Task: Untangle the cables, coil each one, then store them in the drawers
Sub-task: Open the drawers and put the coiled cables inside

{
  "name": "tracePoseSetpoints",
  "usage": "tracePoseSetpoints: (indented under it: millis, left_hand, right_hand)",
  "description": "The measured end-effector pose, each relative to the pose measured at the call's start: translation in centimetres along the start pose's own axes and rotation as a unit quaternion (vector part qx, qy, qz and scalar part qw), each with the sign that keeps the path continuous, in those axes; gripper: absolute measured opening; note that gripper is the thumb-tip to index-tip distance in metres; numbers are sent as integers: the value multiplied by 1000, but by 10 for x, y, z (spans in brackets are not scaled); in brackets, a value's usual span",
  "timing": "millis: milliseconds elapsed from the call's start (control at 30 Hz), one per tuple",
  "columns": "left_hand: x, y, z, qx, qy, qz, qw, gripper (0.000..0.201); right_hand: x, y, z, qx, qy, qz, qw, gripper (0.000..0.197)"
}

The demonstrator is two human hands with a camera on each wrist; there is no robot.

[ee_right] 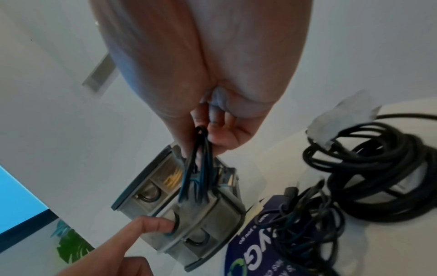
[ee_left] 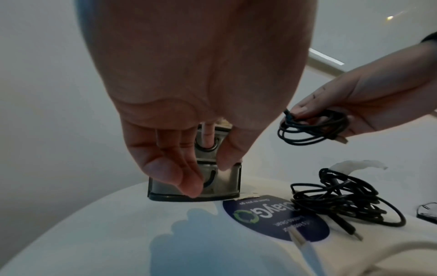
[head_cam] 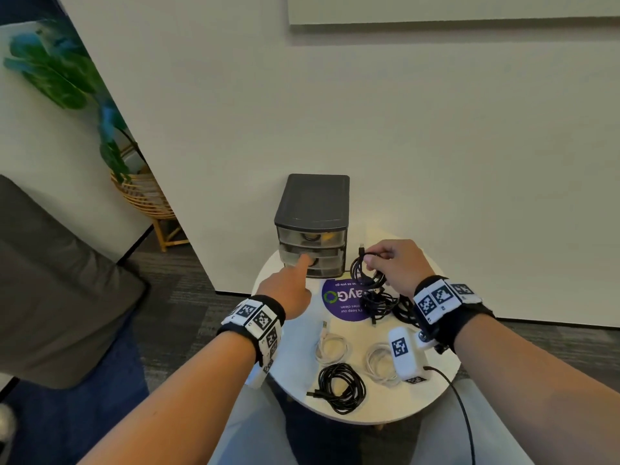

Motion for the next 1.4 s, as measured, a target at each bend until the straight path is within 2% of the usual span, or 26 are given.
tracePoseSetpoints:
  millis: [200, 333, 433, 567, 633, 700, 733, 767, 800, 833, 900, 1000, 1100, 1133, 1200, 1400]
  left_hand:
    - [1, 30, 7, 22, -18, -43, 999, 35]
    - [5, 44, 4, 80, -39, -56, 994, 41]
    - [10, 49, 6, 131, -54, -57, 988, 47]
    - [9, 52, 20, 208, -67, -58, 974, 37]
    - [2, 42, 42, 156, -37, -72, 984, 28]
    - [-2, 26, 77, 7, 26, -85, 996, 20]
    - [-1, 21, 95, -77, 65, -82, 992, 17]
    - [3, 16, 106, -146, 96, -77, 982, 19]
    - [7, 9, 110, -184, 105, -72, 975, 29]
    - [10, 2, 104, -184, 93, -66, 976, 43]
    - [14, -13, 81, -132, 49, -54, 989, 68]
    - [19, -24, 52, -83, 36, -68, 994, 98]
    - [20, -26, 44, -86, 40, -64, 993, 118]
    - [19, -25, 43, -86, 31, -55, 994, 124]
    - [18, -22, 42, -81, 20, -40, 996, 131]
    - [20, -23, 42, -52, 8, -35, 998, 139]
  right_hand:
    - [16, -14, -6, -61, -77, 10, 995, 6]
    - [32, -15, -26, -25, -122, -8, 992, 10]
    - [36, -14, -49, 32, -127, -37, 991, 18]
    - [38, -11, -73, 70, -97, -65, 991, 20]
    - [39, -11, -81, 65, -82, -74, 992, 18]
    - [40, -13, -83, 42, -61, -78, 994, 15]
    - [42, -14, -82, 28, -33, -70, 997, 13]
    - [46, -16, -81, 17, 15, -49, 999, 12]
    - [51, -18, -78, 10, 69, -17, 997, 12]
    - [56, -18, -77, 6, 118, 16, 993, 13]
    - [64, -13, -73, 3, 177, 76, 981, 18]
    - [79, -3, -76, 45, 250, 211, 944, 26]
    - [80, 7, -98, 191, 336, 310, 868, 25]
    - [78, 7, -105, 226, 377, 323, 838, 25]
    - [74, 3, -113, 247, 435, 329, 801, 24]
    - [77, -12, -130, 223, 544, 302, 750, 15]
Point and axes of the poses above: each hand's wrist, its own y-axis away from the middle knuckle, its own z-axis out of the back of the hand, x = y × z, the point moved 8 cm from there along -y, towards the middle knuckle, and after that the axes turned 6 degrees about z, right-handed, at the moved point
